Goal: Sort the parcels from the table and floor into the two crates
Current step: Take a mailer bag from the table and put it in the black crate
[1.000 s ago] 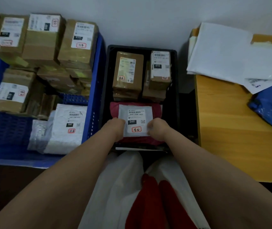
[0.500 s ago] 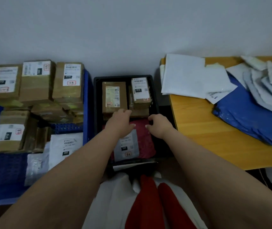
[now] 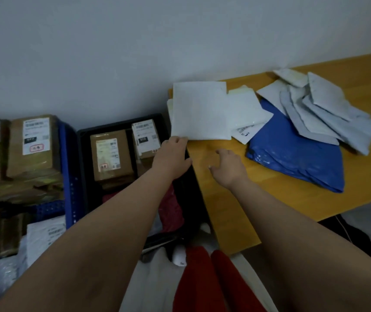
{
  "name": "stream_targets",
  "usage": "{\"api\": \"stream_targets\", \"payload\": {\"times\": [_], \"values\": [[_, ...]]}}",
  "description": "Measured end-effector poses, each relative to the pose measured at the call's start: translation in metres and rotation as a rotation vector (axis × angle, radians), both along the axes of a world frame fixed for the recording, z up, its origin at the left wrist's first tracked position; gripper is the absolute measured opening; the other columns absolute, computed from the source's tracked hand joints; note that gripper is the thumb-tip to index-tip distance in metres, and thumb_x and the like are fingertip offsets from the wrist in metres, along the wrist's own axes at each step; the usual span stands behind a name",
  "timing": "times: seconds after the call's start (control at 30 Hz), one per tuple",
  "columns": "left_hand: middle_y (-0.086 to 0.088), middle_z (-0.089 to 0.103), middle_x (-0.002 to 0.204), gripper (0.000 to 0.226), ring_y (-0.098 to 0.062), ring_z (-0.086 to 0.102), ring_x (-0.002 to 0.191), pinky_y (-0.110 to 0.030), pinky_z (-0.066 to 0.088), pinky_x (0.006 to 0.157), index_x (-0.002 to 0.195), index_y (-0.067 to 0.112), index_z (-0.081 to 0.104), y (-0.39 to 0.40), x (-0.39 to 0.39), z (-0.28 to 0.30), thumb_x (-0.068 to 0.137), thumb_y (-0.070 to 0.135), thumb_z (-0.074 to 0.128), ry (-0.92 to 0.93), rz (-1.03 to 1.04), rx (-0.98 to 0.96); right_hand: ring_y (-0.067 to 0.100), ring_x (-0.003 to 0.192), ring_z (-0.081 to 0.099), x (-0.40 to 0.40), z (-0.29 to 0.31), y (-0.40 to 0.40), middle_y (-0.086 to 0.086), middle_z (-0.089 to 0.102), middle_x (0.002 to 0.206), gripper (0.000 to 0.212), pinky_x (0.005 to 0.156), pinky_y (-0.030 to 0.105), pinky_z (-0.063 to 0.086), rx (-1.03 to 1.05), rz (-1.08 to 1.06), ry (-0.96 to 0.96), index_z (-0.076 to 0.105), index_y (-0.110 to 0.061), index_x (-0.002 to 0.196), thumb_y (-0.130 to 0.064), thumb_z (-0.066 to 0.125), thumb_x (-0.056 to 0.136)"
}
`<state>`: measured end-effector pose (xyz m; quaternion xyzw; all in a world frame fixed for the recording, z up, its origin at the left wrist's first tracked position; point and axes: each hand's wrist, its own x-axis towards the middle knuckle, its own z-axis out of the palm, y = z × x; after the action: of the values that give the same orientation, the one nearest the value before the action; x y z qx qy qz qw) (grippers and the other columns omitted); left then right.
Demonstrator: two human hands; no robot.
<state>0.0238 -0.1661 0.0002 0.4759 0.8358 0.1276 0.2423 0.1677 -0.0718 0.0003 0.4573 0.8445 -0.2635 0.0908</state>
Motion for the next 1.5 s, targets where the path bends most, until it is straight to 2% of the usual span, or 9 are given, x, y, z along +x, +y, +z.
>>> {"api": "stream_targets", "payload": {"times": [0.37,0.5,0.63,0.87,1.1,1.23,1.33,1.43,1.5], "values": [[-0.012,-0.002,0.161,0.089,-0.04,-0.003,0.147,-0.06,0.022,0.113,0.154,0.026,0.005,0.129,0.009,-0.033,0.089,0.036,0.065,0.142,0.069,-0.203,0.028,0.149,0.002,0.005,-0.025,0.119,0.009,0.008,0.162,0.073,0.117,0.043,0.023,0.13,0.1,-0.046,0.015,-0.016,0.153,-0.033,0.056,0.095],[-0.011,-0.006,0.16,0.097,-0.043,-0.003,0.146,-0.063,0.024,0.111,0.153,0.03,-0.001,0.144,0.01,-0.045,0.086,0.03,0.07,0.158,0.091,-0.264,0.026,0.15,-0.001,0.005,-0.036,0.135,0.008,0.004,0.163,0.072,0.117,0.041,0.023,0.088,0.096,-0.031,0.012,-0.015,0.154,-0.031,0.053,0.097],[-0.011,0.003,0.158,0.086,-0.044,0.005,0.143,-0.06,0.031,0.108,0.151,0.031,0.007,0.151,0.01,-0.052,0.088,0.015,0.063,0.212,0.125,-0.247,0.025,0.15,0.0,0.003,-0.041,0.141,0.006,0.004,0.163,0.07,0.117,0.041,0.024,0.04,0.074,-0.003,0.012,-0.015,0.154,-0.027,0.051,0.098],[-0.013,0.001,0.161,0.069,-0.046,0.001,0.144,-0.064,0.026,0.109,0.153,0.027,0.006,0.142,0.004,-0.042,0.097,0.016,0.045,0.169,0.091,-0.223,0.024,0.15,0.004,0.001,-0.035,0.126,0.007,0.007,0.162,0.068,0.117,0.038,0.023,0.057,0.042,0.022,0.012,-0.015,0.154,-0.02,0.05,0.098],[-0.012,0.0,0.162,0.063,-0.032,-0.003,0.149,-0.057,0.017,0.116,0.155,0.019,0.01,0.093,-0.011,0.003,0.1,0.002,0.034,0.1,0.186,0.129,0.026,0.149,0.006,-0.008,-0.007,0.079,0.009,0.009,0.162,0.07,0.119,0.039,0.021,0.075,0.032,0.05,0.012,-0.012,0.154,-0.015,0.049,0.095],[-0.021,0.036,0.142,0.051,-0.035,0.038,0.128,-0.046,0.039,0.103,0.148,0.01,0.032,0.039,-0.025,0.03,0.098,0.002,0.038,-0.007,0.338,0.443,0.024,0.149,0.005,-0.028,0.009,0.033,0.01,0.006,0.162,0.071,0.121,0.032,0.011,0.058,0.034,0.069,0.007,-0.009,0.155,-0.016,0.048,0.096],[-0.015,0.05,0.126,0.049,-0.025,0.049,0.112,-0.038,0.044,0.091,0.143,0.011,0.04,-0.004,-0.04,0.047,0.096,-0.002,0.04,-0.052,0.423,0.592,0.025,0.149,0.007,-0.047,0.018,-0.005,0.012,0.009,0.161,0.067,0.121,0.032,0.008,0.021,0.026,0.135,0.007,-0.005,0.154,-0.02,0.045,0.1],[-0.008,0.056,0.121,0.047,-0.019,0.053,0.105,-0.027,0.041,0.083,0.144,0.011,0.034,-0.046,-0.053,0.061,0.098,0.001,0.037,-0.164,0.593,0.715,0.028,0.145,0.019,-0.064,0.025,-0.043,0.013,0.021,0.158,0.063,0.118,0.036,0.019,-0.055,-0.054,0.272,0.014,-0.003,0.152,-0.024,0.045,0.101],[-0.005,0.049,0.131,0.056,-0.016,0.05,0.108,-0.025,0.039,0.086,0.152,0.015,0.016,-0.073,-0.059,0.064,0.1,0.004,0.033,-0.171,0.613,0.727,0.029,0.138,0.032,-0.074,0.029,-0.066,0.016,0.033,0.151,0.058,0.112,0.036,0.029,-0.107,-0.118,0.367,0.023,-0.001,0.149,-0.026,0.047,0.101]]}}
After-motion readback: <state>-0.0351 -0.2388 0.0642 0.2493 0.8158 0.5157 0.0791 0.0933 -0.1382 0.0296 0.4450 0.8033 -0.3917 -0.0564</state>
